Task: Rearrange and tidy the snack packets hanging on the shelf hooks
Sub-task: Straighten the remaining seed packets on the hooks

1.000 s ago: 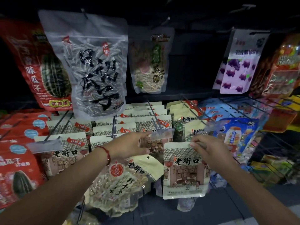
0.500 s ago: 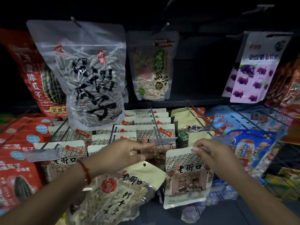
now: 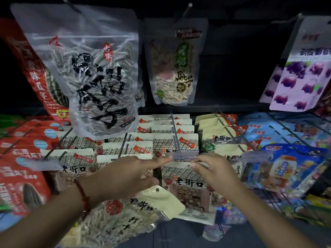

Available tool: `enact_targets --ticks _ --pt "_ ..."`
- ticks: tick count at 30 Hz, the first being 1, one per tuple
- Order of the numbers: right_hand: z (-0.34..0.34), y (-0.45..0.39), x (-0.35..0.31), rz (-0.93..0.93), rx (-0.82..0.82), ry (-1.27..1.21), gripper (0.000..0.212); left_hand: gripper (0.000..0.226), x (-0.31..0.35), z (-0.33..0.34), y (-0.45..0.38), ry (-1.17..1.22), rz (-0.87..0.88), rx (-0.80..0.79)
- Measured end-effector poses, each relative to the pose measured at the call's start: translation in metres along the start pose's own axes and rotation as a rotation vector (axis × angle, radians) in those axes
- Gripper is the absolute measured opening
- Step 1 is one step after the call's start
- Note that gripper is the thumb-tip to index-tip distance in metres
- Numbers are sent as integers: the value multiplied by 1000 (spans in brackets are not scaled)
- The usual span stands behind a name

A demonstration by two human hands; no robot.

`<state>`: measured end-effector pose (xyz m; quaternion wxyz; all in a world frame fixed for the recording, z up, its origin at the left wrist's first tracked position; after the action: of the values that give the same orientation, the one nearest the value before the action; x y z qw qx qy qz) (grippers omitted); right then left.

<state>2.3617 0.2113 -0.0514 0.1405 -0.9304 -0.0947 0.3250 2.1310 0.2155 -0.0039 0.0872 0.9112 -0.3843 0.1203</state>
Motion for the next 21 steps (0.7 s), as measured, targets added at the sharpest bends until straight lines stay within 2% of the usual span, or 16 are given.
enact_targets --ticks 2,3,7,11,17,19,21 --pt "11 -8 3 63 2 -155 6 62 5 -2 -1 0 -2 -4" --pt "16 -12 2 72 -4 -224 10 61 6 -2 -1 -3 0 -1" --pt "23 -24 -8 7 -33 -272 39 59 6 0 -2 16 -2 19" --pt "24 -28 -3 18 -26 -278 27 59 3 1 -2 0 0 51" --pt "26 -35 2 100 -78 -426 30 56 -4 4 -4 28 -11 59" --pt "26 -39 7 135 -70 -400 33 56 -5 3 -3 44 -1 55" --pt "28 -46 4 156 -58 -236 35 55 -5 4 -3 71 5 70"
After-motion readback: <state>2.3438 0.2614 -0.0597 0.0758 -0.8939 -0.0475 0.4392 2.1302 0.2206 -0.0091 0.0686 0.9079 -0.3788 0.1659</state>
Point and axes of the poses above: each hand's wrist, its own y-axis away from the middle knuckle, its own z-axis out of the palm, x = y × z, the point moved 5 cm from there along -y, towards the middle knuckle, and after that the axes turned 1 degree about z, right-handed, at the moved point
